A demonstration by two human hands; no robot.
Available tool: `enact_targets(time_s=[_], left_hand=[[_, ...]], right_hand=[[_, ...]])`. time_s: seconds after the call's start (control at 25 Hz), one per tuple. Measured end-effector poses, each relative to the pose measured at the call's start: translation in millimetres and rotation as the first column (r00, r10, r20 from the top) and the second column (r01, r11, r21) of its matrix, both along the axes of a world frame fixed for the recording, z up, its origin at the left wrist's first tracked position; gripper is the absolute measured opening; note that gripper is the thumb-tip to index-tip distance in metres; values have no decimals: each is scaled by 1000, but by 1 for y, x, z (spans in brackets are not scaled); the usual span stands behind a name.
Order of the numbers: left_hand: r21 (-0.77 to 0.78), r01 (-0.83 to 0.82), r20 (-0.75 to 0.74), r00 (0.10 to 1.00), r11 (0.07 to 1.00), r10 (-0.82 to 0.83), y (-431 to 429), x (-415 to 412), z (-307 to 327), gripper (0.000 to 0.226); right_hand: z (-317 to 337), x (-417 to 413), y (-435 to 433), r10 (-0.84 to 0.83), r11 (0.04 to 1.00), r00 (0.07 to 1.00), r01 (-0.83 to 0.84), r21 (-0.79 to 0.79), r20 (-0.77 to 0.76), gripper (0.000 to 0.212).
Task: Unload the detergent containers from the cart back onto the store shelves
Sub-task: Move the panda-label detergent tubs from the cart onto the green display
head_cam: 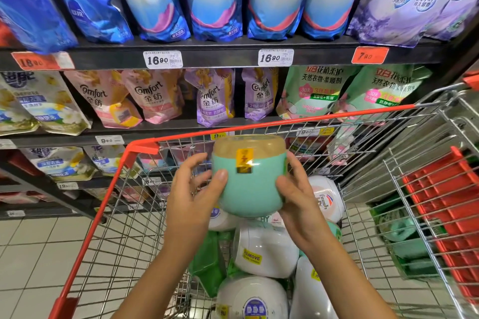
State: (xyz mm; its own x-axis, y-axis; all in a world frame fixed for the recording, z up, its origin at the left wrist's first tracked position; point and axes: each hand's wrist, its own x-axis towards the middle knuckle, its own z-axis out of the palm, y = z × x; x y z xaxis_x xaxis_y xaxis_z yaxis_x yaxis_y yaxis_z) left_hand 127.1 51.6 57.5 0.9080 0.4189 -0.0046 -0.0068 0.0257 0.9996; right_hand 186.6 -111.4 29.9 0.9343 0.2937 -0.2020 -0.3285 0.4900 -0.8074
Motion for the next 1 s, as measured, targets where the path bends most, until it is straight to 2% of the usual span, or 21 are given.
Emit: enact_targets(time_s=[0.08, 0.2, 0.28, 0.36, 0.44, 0.56, 0.68, 0.76, 0.92, 1.0], left_hand=[[-13, 14, 36, 999, 1000, -14, -10, -2, 2, 75], [-23, -31, 33, 999, 999, 32, -14, -1, -1, 96], [-32, -37, 30, 999, 999, 38, -9, 2, -2, 96], [-93, -53, 14, 998, 994, 54, -2, 5, -3, 90], [-191, -63, -7, 998, 980, 62, 6, 7, -5, 85], [-302, -15, -27, 1000, 953, 7, 16, 7, -10, 83], [-337, 61, -50, 995, 940, -82, 16, 7, -12, 80], [-345, 83, -49, 993, 935, -106, 12, 10, -13, 69], [-299, 128, -33, 989, 946, -144, -2, 20, -8, 68], [-230, 292, -3, 954, 928, -301, -10, 26, -7, 58]], right_hand=[[6, -2, 5, -87, 979, 991, 103, -177, 97, 69], [18, -6, 9, -79, 932, 971, 152, -328, 225, 76], [23, -9, 9, -71, 913, 954, 181, -365, 293, 73], [25, -10, 5, -65, 911, 944, 189, -366, 324, 57], [25, -7, -1, -43, 906, 950, 168, -389, 309, 46], [21, 0, -10, -5, 909, 981, 84, -407, 192, 53], [17, 2, -19, 199, 948, 979, -181, -263, 43, 69], [17, 0, -26, 260, 946, 965, -248, -207, 31, 71], [22, -15, -40, 61, 969, 995, -40, -242, 82, 57], [26, -29, -51, -68, 967, 989, 98, -237, 135, 62]])
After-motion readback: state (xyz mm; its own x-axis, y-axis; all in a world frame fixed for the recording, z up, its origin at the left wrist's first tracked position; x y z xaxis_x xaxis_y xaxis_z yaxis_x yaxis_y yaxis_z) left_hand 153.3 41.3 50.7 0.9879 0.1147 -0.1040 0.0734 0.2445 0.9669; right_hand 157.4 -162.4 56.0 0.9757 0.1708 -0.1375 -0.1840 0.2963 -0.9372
